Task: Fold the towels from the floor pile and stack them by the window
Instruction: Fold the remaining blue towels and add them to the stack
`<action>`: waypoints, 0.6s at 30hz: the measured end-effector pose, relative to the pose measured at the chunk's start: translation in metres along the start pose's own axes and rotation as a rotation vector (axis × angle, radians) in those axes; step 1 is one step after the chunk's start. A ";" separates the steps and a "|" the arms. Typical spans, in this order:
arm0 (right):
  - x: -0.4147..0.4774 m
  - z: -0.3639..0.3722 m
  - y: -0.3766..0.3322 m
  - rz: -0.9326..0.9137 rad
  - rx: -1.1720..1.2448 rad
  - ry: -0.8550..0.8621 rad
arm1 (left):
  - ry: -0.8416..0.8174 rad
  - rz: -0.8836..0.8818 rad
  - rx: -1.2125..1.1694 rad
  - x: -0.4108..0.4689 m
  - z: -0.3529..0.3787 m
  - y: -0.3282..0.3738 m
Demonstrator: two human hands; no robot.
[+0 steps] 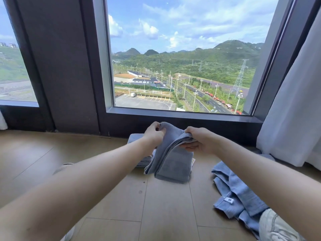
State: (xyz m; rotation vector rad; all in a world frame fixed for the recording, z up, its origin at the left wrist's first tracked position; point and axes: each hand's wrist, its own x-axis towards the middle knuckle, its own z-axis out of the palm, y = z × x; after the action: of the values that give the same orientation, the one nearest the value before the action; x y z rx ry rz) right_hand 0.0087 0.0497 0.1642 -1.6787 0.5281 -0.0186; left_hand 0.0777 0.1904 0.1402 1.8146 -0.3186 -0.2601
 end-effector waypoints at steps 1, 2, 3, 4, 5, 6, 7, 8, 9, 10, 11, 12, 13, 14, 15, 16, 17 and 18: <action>0.001 0.001 0.000 -0.010 -0.017 0.011 | -0.007 0.024 0.017 -0.002 0.005 0.002; 0.001 0.002 0.000 -0.019 -0.032 0.019 | -0.010 0.045 0.042 -0.005 0.009 0.005; 0.000 0.002 -0.001 -0.026 -0.043 0.024 | -0.015 0.068 0.065 -0.007 0.011 0.007; 0.000 0.002 -0.001 -0.030 -0.052 0.026 | -0.026 0.094 0.078 -0.009 0.013 0.008; -0.001 0.002 -0.002 -0.032 -0.065 0.029 | -0.037 0.111 0.087 -0.010 0.015 0.008; -0.001 0.002 -0.003 -0.034 -0.079 0.032 | -0.049 0.130 0.101 -0.010 0.016 0.008; -0.002 0.002 -0.003 -0.035 -0.095 0.033 | -0.055 0.150 0.118 -0.012 0.016 0.007; -0.003 0.002 -0.002 -0.037 -0.108 0.032 | -0.061 0.165 0.125 -0.014 0.017 0.007; -0.003 0.003 -0.002 -0.040 -0.117 0.032 | -0.068 0.171 0.121 -0.015 0.018 0.006; -0.003 0.003 -0.002 -0.042 -0.122 0.033 | -0.074 0.180 0.117 -0.016 0.018 0.006; -0.003 0.004 -0.001 -0.044 -0.123 0.031 | -0.082 0.192 0.111 -0.016 0.019 0.006; -0.004 0.005 -0.001 -0.048 -0.123 0.031 | -0.090 0.199 0.105 -0.017 0.020 0.006; -0.005 0.006 -0.002 -0.052 -0.123 0.035 | -0.096 0.203 0.102 -0.018 0.021 0.005; -0.005 0.006 -0.002 -0.059 -0.122 0.041 | -0.100 0.205 0.101 -0.017 0.022 0.004; -0.005 0.006 -0.003 -0.065 -0.116 0.044 | -0.102 0.203 0.099 -0.017 0.023 0.002; -0.006 0.006 -0.004 -0.070 -0.107 0.046 | -0.107 0.203 0.094 -0.016 0.023 0.002; -0.007 0.006 -0.004 -0.076 -0.097 0.051 | -0.114 0.204 0.088 -0.016 0.023 0.002; -0.008 0.006 -0.004 -0.085 -0.093 0.059 | -0.122 0.207 0.082 -0.016 0.023 0.002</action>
State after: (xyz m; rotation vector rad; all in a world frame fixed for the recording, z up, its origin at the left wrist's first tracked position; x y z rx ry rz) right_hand 0.0048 0.0580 0.1692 -1.7956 0.5073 -0.1070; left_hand 0.0552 0.1748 0.1361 1.8328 -0.6066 -0.2148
